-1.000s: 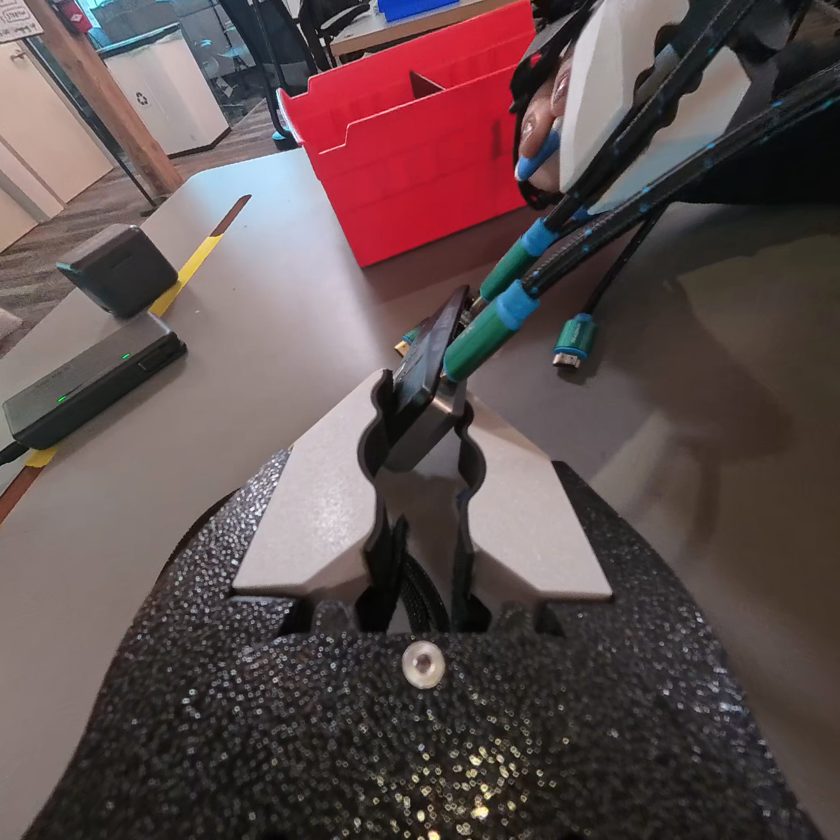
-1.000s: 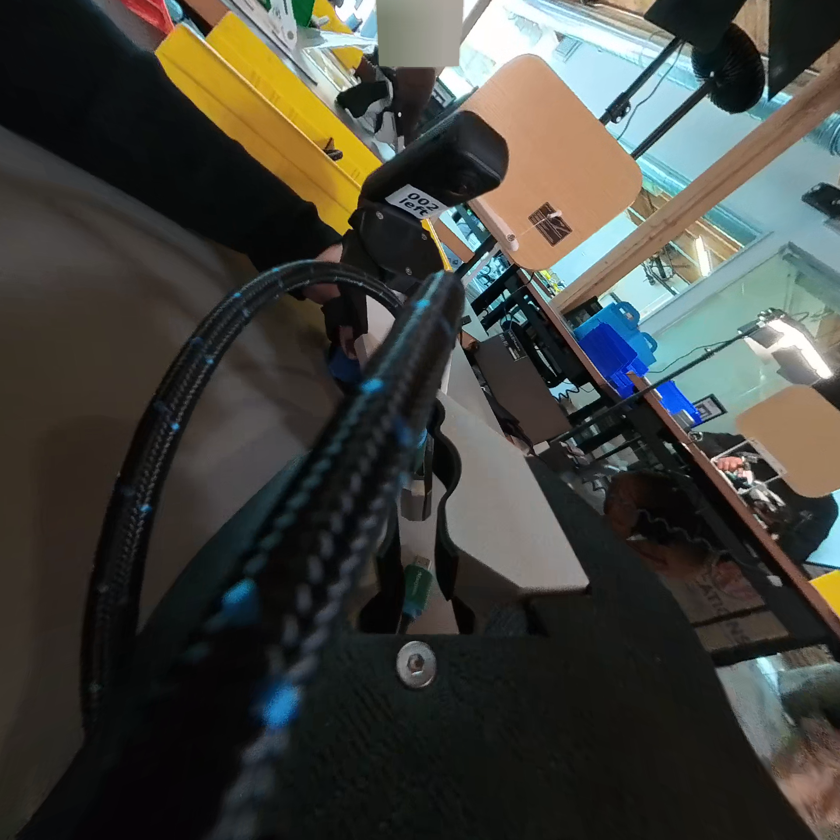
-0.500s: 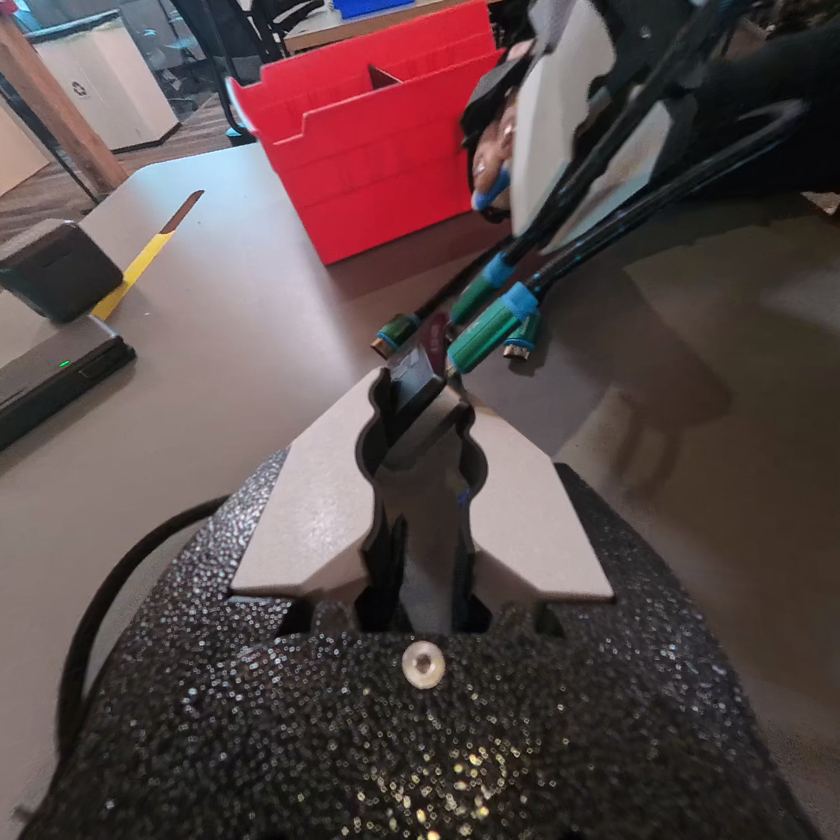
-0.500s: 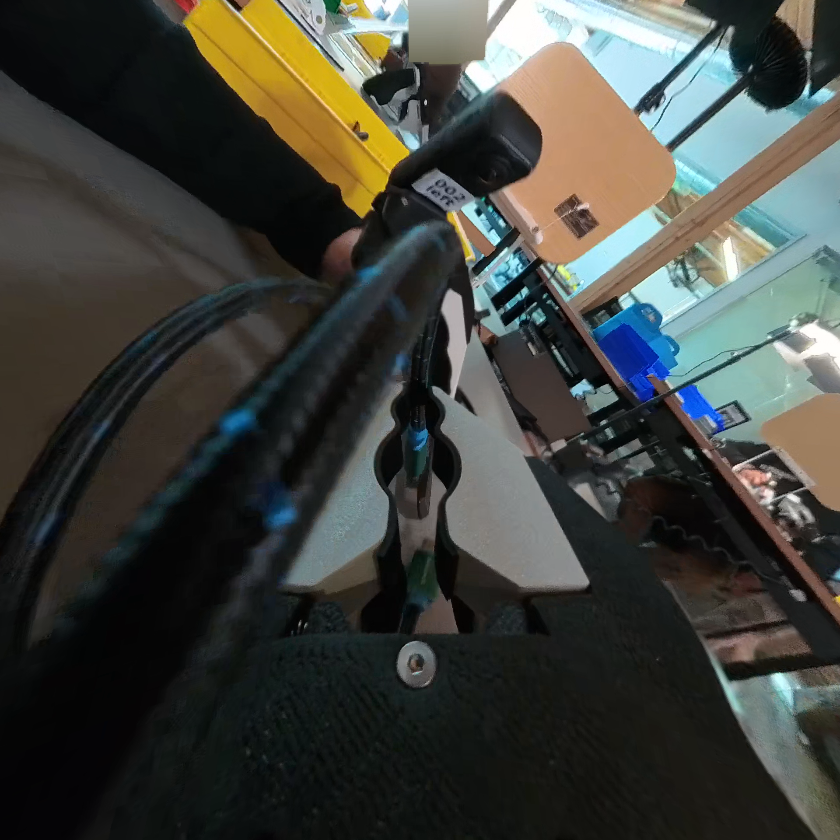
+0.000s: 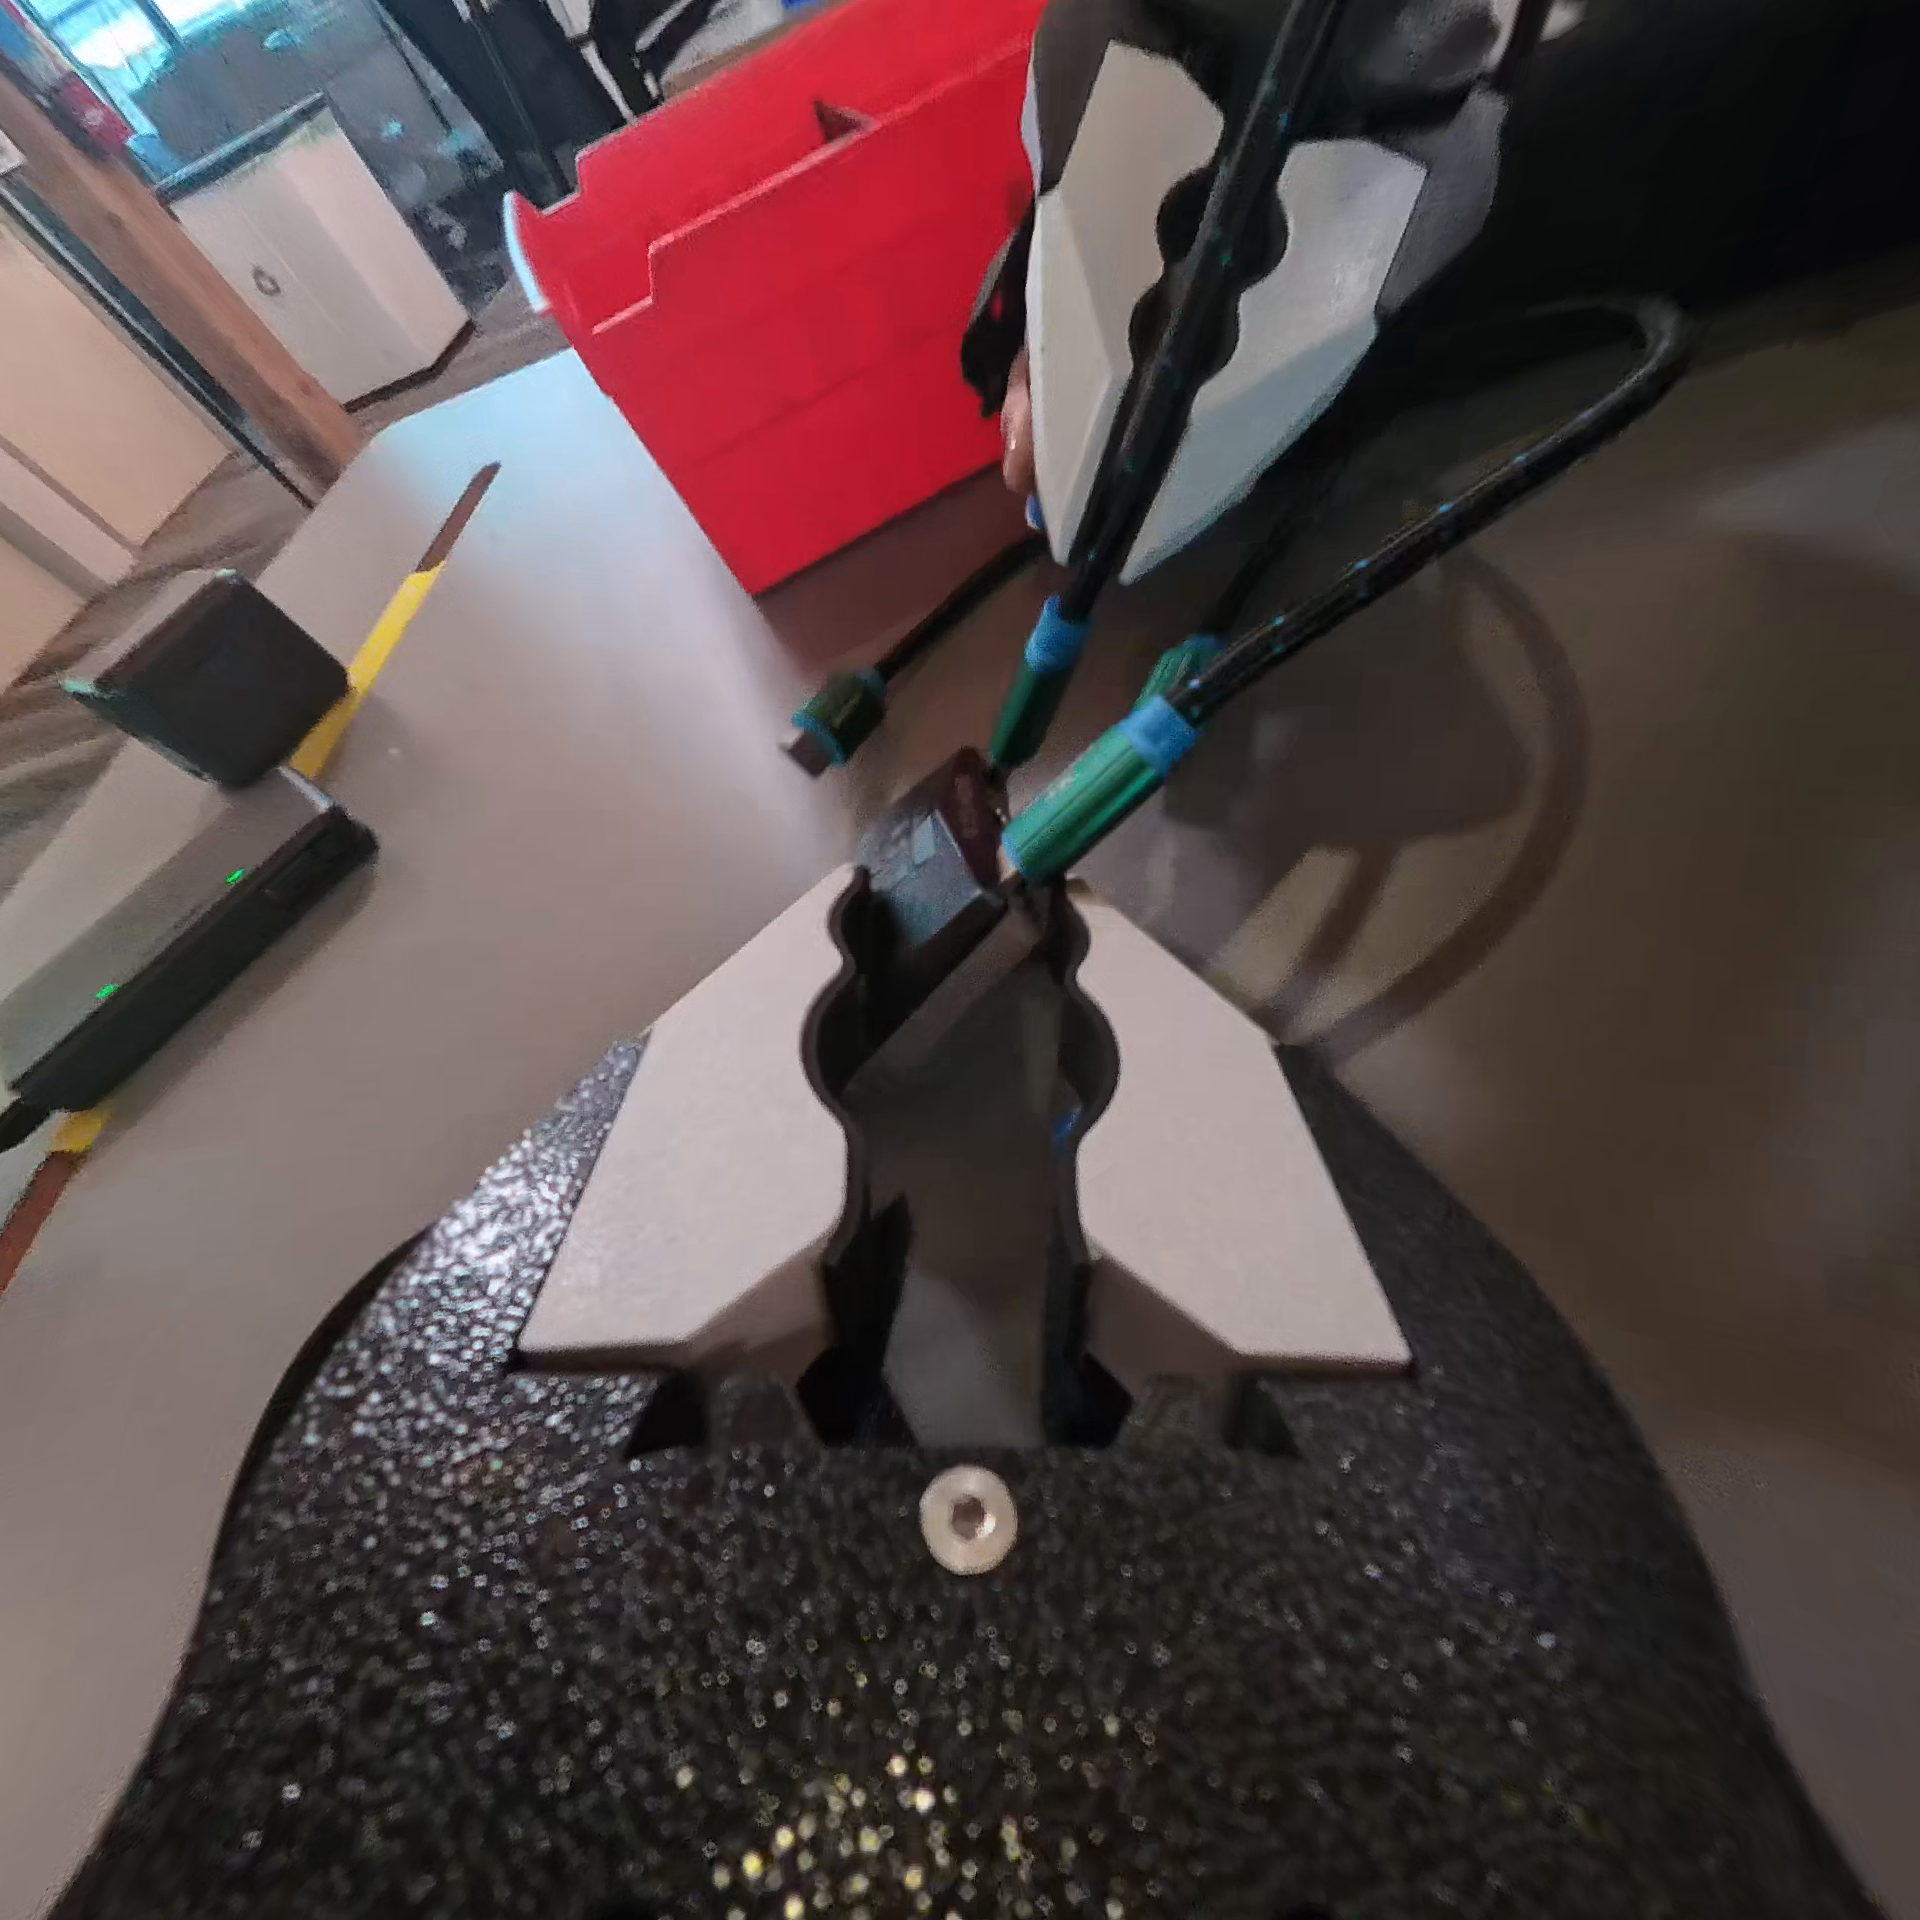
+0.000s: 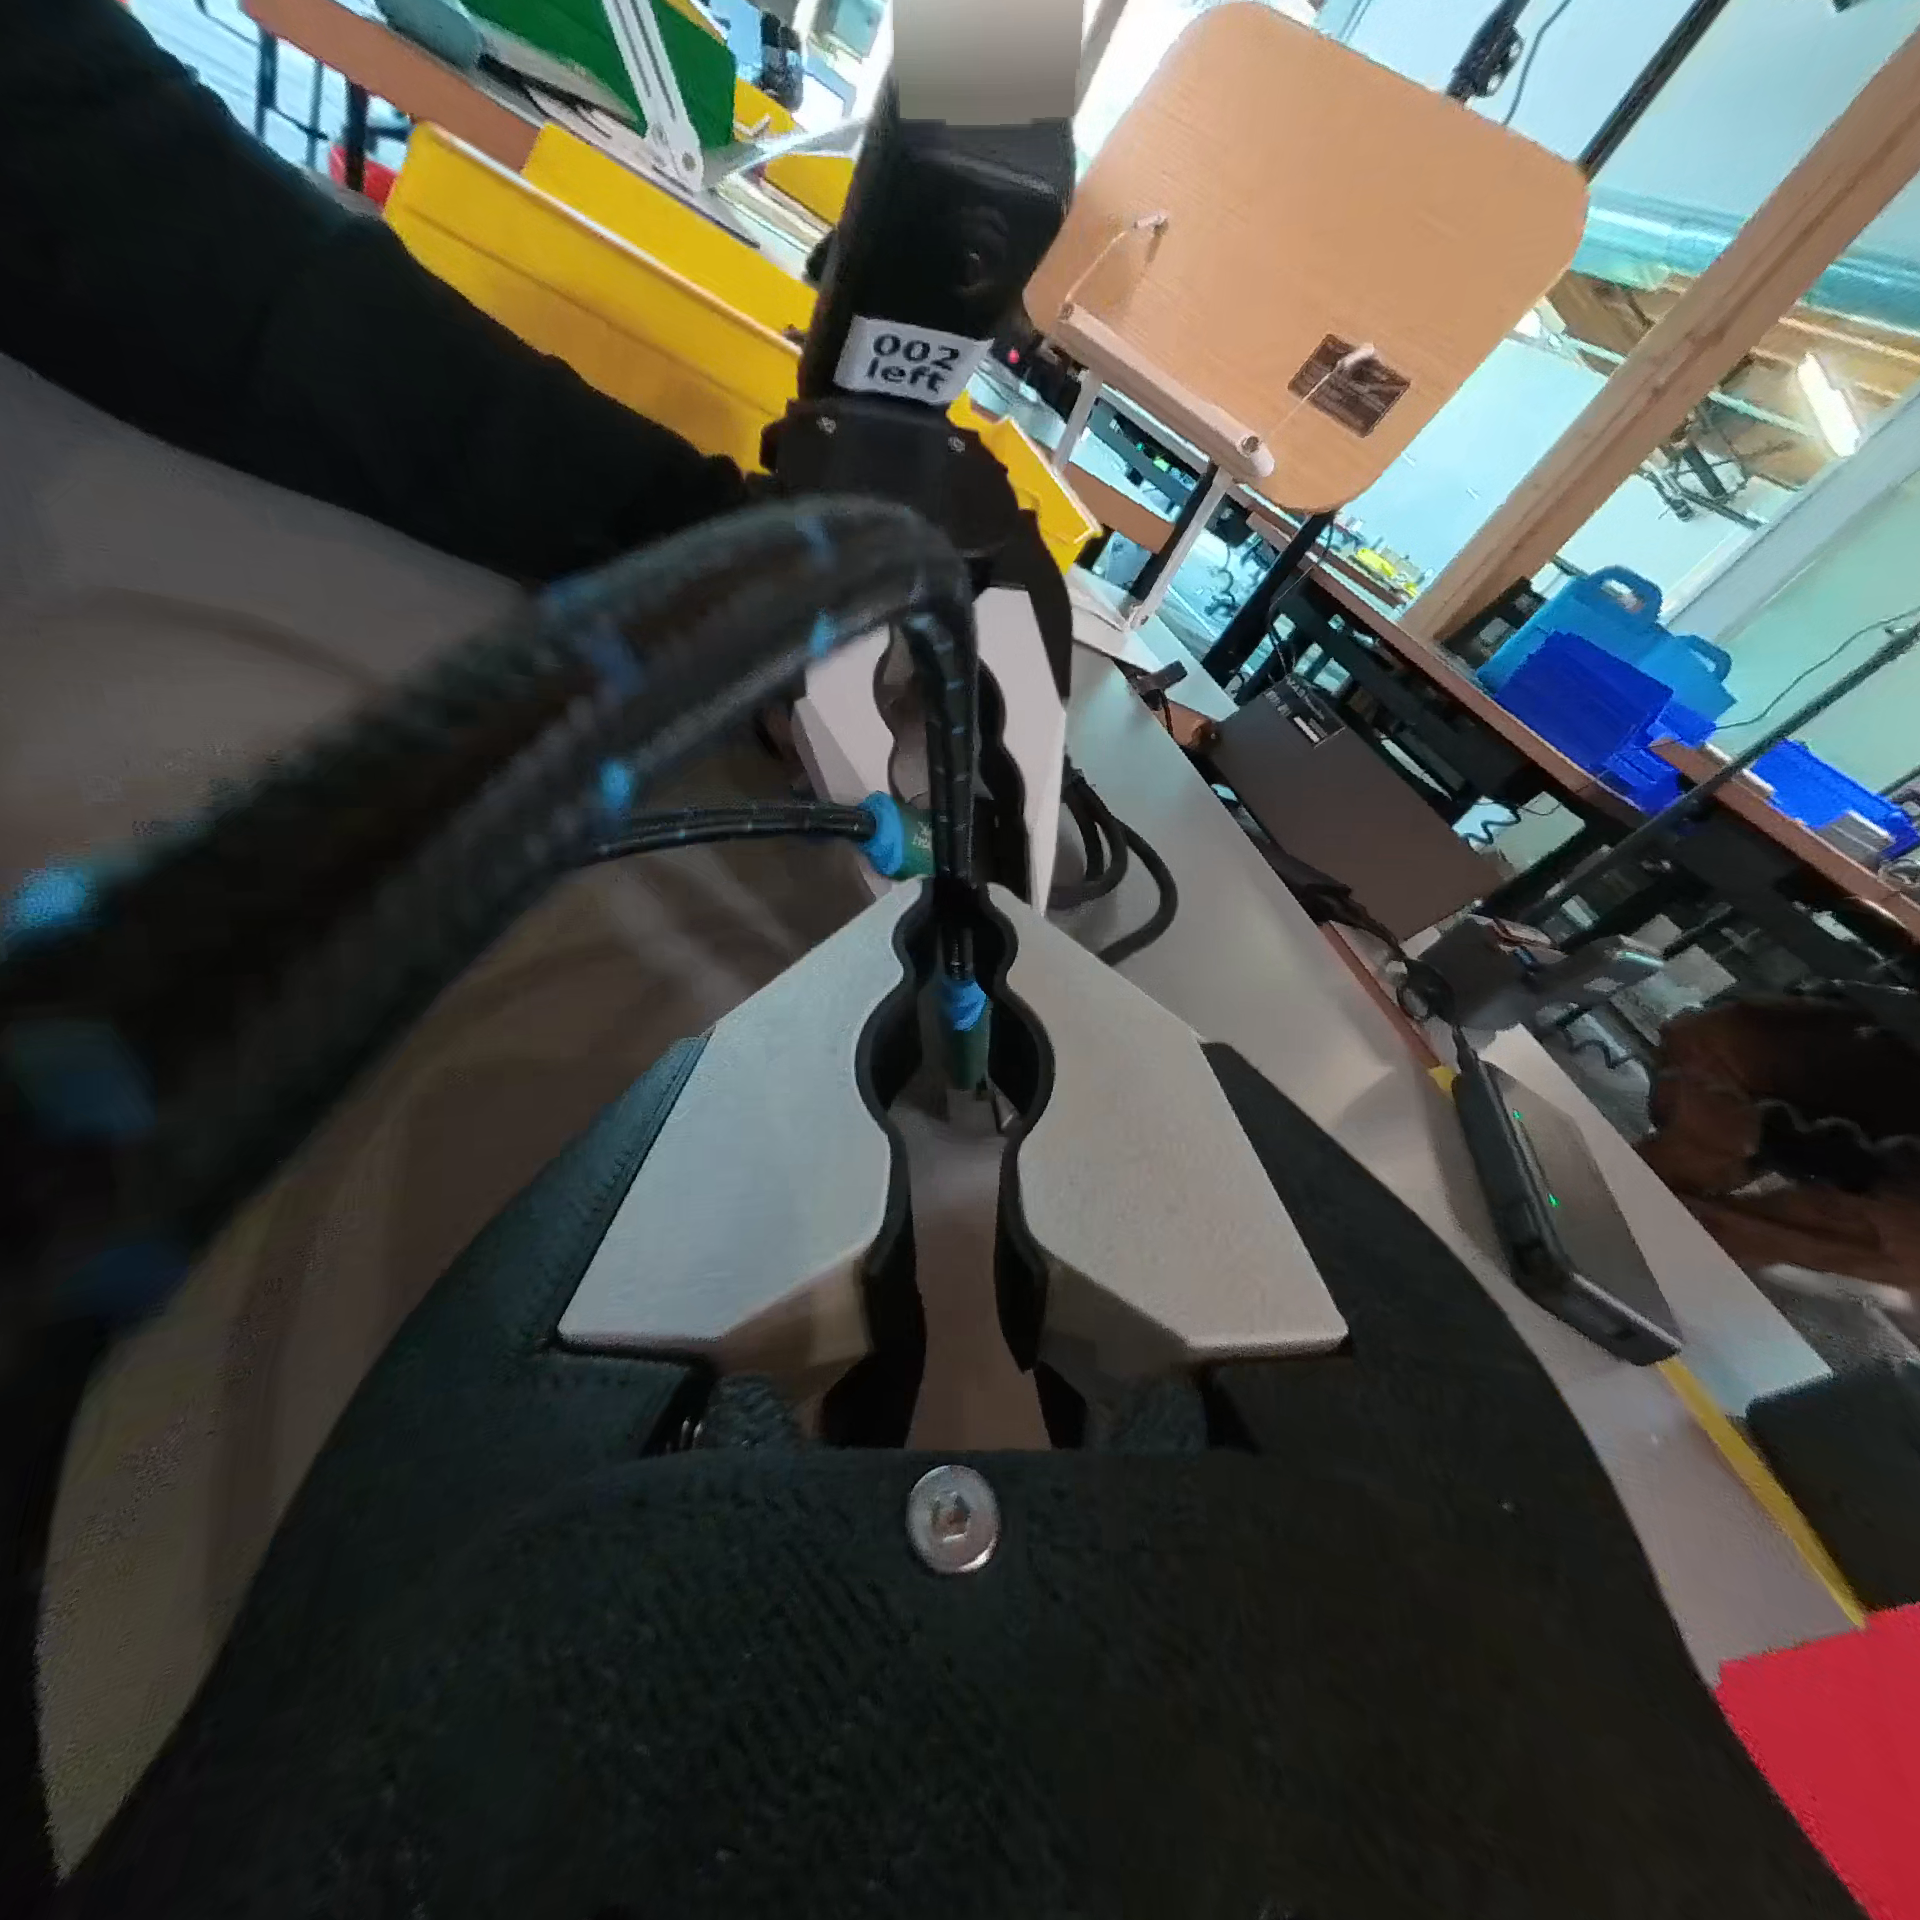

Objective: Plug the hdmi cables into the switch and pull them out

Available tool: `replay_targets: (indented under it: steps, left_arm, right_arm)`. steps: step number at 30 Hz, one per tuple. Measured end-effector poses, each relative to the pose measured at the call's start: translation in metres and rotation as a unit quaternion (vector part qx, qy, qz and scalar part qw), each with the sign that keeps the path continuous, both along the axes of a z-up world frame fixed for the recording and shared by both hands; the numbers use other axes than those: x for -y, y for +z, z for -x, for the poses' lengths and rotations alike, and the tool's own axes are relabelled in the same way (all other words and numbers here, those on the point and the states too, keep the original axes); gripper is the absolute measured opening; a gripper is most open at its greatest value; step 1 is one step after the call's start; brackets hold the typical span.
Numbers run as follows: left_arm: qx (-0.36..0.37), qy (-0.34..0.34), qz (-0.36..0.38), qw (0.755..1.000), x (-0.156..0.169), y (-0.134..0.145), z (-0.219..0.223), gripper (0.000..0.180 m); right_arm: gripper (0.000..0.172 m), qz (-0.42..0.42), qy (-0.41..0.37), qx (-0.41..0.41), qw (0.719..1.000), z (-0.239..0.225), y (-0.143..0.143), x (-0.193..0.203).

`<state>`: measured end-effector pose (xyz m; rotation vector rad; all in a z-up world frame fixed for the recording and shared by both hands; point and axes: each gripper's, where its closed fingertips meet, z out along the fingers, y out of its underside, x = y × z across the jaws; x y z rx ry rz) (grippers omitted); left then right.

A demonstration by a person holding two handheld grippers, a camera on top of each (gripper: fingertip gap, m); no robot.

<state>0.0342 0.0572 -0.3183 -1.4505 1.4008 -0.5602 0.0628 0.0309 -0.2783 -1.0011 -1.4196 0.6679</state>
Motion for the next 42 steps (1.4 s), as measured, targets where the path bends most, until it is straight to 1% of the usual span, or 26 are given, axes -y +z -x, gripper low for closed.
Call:
replay_targets:
  steps: [2, 3, 4, 6, 8, 9, 10, 11, 13, 14, 16, 18, 20, 22, 25, 29, 34, 42]
  left_arm:
    - [-0.04, 0.026, -0.045, 0.998, -0.008, -0.006, 0.004, 0.049]
    - [-0.064, 0.031, -0.071, 0.995, -0.011, -0.009, 0.004, 0.05]
    - [-0.084, 0.032, -0.097, 0.991, -0.012, -0.011, 0.002, 0.049]
    - [-0.133, 0.032, -0.147, 0.98, -0.015, -0.019, -0.001, 0.038]
    - [-0.169, 0.045, -0.183, 0.967, -0.021, -0.022, -0.002, 0.033]
    - [-0.176, 0.058, -0.189, 0.964, -0.024, -0.02, -0.001, 0.029]
    - [-0.174, 0.063, -0.177, 0.967, -0.024, -0.018, -0.001, 0.027]
    - [-0.157, 0.068, -0.154, 0.973, -0.023, -0.014, -0.002, 0.027]
    - [-0.094, 0.074, -0.091, 0.989, -0.02, -0.001, -0.003, 0.026]
    - [-0.058, 0.072, -0.053, 0.994, -0.018, 0.006, -0.002, 0.026]
    - [0.0, 0.057, 0.02, 0.998, -0.014, 0.018, 0.001, 0.027]
    - [0.042, 0.038, 0.087, 0.995, -0.01, 0.025, 0.004, 0.027]
    - [0.07, 0.015, 0.145, 0.987, -0.006, 0.031, 0.006, 0.028]
    - [0.086, -0.005, 0.191, 0.978, -0.003, 0.035, 0.01, 0.028]
    - [0.091, -0.028, 0.239, 0.966, -0.002, 0.037, 0.014, 0.029]
    - [0.098, -0.048, 0.271, 0.956, -0.005, 0.039, 0.016, 0.029]
    - [0.101, -0.059, 0.272, 0.955, -0.005, 0.039, 0.017, 0.029]
    - [0.106, -0.066, 0.272, 0.954, -0.004, 0.039, 0.019, 0.029]
  right_arm:
    - [0.004, -0.003, 0.0, 0.009, 1.0, 0.001, -0.004, -0.001]
    - [0.004, -0.004, 0.001, 0.011, 1.0, 0.002, -0.005, 0.0]
    - [0.004, -0.005, 0.0, 0.013, 1.0, 0.003, -0.005, 0.0]
    - [0.004, -0.007, -0.001, 0.011, 1.0, 0.004, -0.005, 0.0]
    - [0.004, 0.002, -0.001, 0.005, 1.0, 0.003, -0.002, 0.0]
    - [0.004, 0.01, -0.006, -0.004, 1.0, 0.003, 0.003, -0.001]
    - [0.004, 0.02, -0.02, -0.017, 0.999, 0.002, 0.01, -0.005]
    - [0.0, 0.034, -0.04, -0.033, 0.998, 0.0, 0.021, -0.011]
    - [0.003, 0.074, -0.068, -0.067, 0.993, -0.004, 0.046, -0.02]
    - [0.003, 0.104, -0.07, -0.073, 0.989, -0.004, 0.055, -0.022]
    - [0.002, 0.173, -0.053, -0.065, 0.981, 0.0, 0.068, -0.022]
    - [0.002, 0.228, -0.024, -0.069, 0.971, 0.007, 0.08, -0.02]
    - [0.0, 0.263, 0.001, -0.051, 0.963, 0.016, 0.084, -0.02]
    - [0.002, 0.267, 0.006, -0.027, 0.963, 0.021, 0.084, -0.024]
    - [0.0, 0.261, 0.012, 0.004, 0.965, 0.027, 0.081, -0.028]
    - [0.002, 0.271, 0.018, 0.026, 0.962, 0.031, 0.083, -0.029]
    - [0.0, 0.236, 0.017, 0.071, 0.969, 0.032, 0.082, -0.028]
    - [0.002, 0.189, 0.048, 0.137, 0.971, 0.038, 0.081, -0.022]
